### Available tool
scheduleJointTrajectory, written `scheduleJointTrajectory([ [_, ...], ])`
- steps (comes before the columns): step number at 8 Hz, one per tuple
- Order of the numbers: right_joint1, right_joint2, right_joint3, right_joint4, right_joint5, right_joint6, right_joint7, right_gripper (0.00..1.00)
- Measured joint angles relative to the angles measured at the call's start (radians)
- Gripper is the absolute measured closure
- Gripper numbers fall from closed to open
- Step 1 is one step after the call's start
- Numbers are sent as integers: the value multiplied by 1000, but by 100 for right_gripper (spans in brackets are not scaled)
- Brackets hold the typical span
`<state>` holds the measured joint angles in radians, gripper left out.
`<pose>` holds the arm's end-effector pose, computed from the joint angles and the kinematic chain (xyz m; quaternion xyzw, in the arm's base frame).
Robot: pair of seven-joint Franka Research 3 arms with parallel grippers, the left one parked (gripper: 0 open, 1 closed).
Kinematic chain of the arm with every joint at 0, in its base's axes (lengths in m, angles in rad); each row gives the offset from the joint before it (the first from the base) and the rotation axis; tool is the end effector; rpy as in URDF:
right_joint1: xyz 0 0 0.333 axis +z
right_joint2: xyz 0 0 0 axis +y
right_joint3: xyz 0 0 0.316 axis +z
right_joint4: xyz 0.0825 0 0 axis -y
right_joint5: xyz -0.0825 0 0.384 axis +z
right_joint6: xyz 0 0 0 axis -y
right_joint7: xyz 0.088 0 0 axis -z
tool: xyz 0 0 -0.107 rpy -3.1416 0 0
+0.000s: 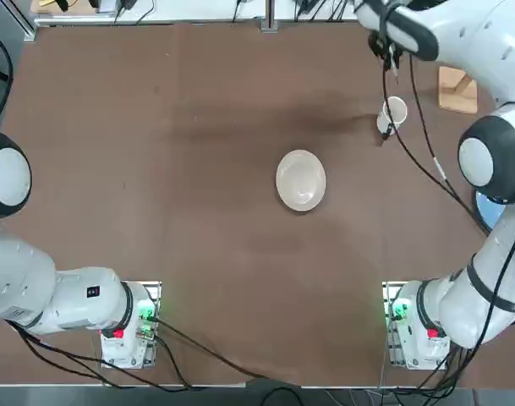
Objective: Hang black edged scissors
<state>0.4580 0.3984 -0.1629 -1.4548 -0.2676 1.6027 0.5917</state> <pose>0.6253 0.1773 0.4471 0.9715 -0.1220 -0.0392 0.1996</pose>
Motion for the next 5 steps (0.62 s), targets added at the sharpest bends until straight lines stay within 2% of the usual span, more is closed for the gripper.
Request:
scheduleJointTrajectory([
  [2, -70, -59, -11, 30, 98, -10, -40, 86],
  [5, -249, -90, -17, 75, 264, 2, -69, 86],
])
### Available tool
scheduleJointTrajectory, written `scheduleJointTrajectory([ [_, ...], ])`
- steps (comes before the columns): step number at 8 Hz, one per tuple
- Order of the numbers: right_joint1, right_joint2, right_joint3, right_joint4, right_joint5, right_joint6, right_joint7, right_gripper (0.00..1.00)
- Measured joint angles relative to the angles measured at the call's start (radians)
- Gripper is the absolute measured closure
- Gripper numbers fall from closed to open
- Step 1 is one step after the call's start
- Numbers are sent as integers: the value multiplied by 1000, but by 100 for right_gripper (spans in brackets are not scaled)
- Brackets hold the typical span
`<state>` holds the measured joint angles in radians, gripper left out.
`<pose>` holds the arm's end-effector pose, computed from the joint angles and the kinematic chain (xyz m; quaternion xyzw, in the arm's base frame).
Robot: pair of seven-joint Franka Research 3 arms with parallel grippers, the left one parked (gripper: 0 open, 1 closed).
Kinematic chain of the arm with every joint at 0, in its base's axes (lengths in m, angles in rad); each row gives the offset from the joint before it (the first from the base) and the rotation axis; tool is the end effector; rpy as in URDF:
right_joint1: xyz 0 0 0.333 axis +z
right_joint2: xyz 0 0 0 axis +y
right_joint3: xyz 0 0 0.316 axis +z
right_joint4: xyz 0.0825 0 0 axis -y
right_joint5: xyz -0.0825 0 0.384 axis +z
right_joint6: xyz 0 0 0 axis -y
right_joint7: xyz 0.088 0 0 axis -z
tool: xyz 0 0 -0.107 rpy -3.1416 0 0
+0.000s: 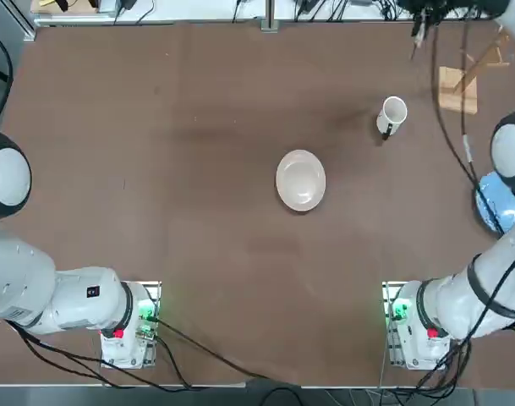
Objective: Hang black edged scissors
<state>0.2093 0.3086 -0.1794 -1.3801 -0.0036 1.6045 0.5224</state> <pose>0.6425 0.0351 0.5345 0.9694 -0.2404 -0.0302 0.0388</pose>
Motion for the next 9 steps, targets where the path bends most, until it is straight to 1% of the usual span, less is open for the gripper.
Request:
scheduleJointTrajectory([
  [2, -125, 4, 0, 6, 56, 43, -71, 86],
  [4, -221, 18, -1, 7, 116, 59, -172, 86],
  [7, -312, 26, 0, 8, 263, 66, -254, 86],
  [9, -374, 52, 0, 43, 340, 74, -320, 86],
])
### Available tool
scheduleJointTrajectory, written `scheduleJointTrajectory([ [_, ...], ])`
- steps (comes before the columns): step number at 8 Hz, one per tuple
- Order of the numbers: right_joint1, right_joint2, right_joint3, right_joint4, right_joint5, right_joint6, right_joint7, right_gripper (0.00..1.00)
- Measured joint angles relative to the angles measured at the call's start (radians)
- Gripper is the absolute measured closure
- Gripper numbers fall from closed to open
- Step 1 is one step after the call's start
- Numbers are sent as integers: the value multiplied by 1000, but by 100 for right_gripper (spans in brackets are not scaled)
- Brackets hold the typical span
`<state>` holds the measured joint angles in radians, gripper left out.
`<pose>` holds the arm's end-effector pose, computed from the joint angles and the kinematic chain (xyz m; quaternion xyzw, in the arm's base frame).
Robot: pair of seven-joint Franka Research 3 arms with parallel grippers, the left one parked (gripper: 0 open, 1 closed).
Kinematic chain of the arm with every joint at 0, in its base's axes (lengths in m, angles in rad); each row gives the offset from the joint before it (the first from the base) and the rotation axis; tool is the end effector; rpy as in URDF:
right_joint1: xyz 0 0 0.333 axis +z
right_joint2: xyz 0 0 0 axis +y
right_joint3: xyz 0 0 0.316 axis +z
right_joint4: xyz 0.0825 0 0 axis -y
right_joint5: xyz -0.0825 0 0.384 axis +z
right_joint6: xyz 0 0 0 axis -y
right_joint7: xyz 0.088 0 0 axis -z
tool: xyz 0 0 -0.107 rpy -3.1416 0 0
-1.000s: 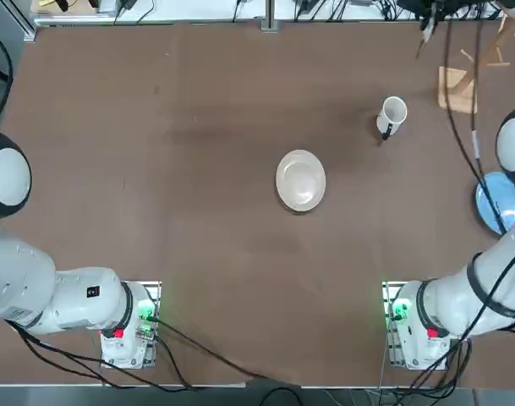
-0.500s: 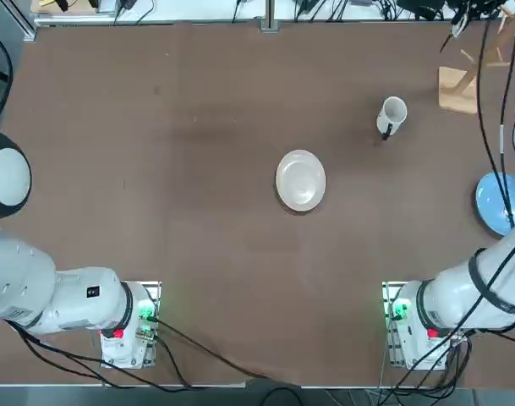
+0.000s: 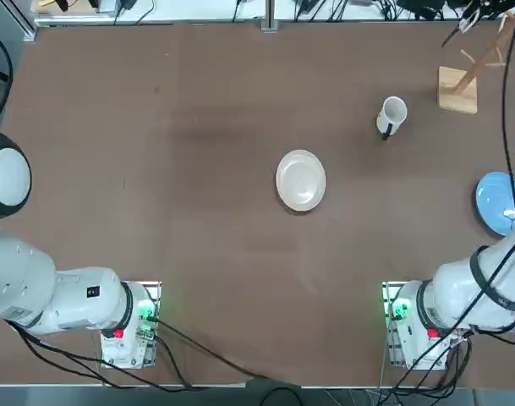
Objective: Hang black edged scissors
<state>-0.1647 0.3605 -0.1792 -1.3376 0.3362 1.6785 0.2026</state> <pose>0.6436 -0.1753 0.5305 -0.9502 0.2806 -0.0023 0.1352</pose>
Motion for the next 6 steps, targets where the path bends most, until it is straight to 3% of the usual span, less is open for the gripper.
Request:
scheduleJointTrajectory([
  [3, -99, 90, 1, 95, 135, 1, -60, 86],
  [6, -127, 130, 2, 131, 155, 2, -63, 86],
])
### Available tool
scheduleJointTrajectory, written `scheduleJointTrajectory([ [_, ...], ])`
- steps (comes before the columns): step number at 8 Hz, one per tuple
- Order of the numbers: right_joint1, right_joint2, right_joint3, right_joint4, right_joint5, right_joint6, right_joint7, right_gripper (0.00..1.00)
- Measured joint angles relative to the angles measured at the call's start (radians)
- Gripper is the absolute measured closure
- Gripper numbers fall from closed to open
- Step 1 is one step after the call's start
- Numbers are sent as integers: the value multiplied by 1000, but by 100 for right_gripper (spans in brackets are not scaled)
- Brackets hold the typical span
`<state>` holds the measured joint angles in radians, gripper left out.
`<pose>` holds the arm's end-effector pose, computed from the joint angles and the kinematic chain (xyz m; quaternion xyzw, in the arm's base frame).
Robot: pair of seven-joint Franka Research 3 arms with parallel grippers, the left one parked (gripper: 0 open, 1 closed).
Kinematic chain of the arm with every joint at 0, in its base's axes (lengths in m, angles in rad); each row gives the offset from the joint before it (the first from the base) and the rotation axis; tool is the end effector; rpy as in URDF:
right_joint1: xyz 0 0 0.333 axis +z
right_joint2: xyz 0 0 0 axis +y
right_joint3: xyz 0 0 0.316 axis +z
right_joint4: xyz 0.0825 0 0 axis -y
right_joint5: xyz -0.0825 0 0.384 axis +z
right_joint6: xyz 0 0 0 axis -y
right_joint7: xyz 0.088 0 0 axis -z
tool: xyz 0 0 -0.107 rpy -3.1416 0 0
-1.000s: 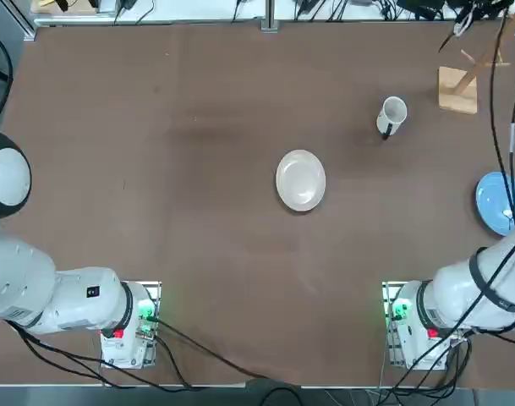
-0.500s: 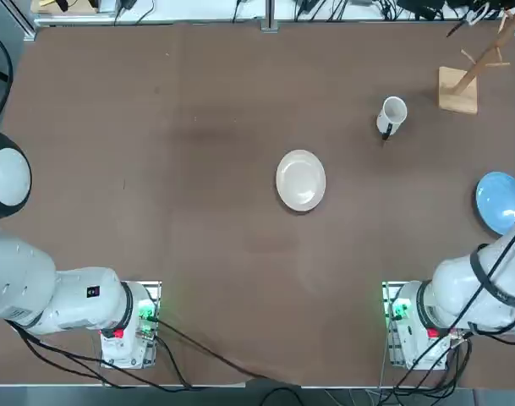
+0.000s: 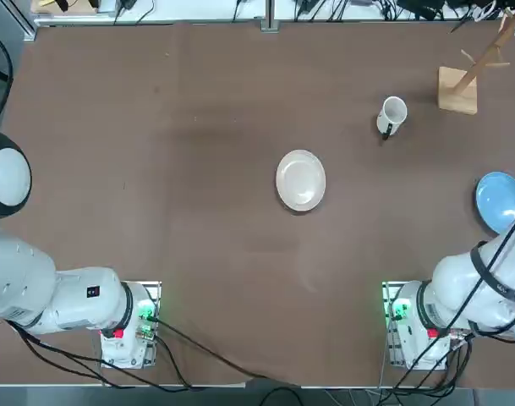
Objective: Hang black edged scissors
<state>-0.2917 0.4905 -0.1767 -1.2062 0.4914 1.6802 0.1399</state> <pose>0.6566 -0.2484 0.5096 -0.9291 0.3104 -0.0272 0.1994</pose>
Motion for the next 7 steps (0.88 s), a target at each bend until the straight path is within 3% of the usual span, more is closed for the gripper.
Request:
scheduleJointTrajectory([
  [7, -62, 27, 2, 9, 42, 1, -38, 86],
])
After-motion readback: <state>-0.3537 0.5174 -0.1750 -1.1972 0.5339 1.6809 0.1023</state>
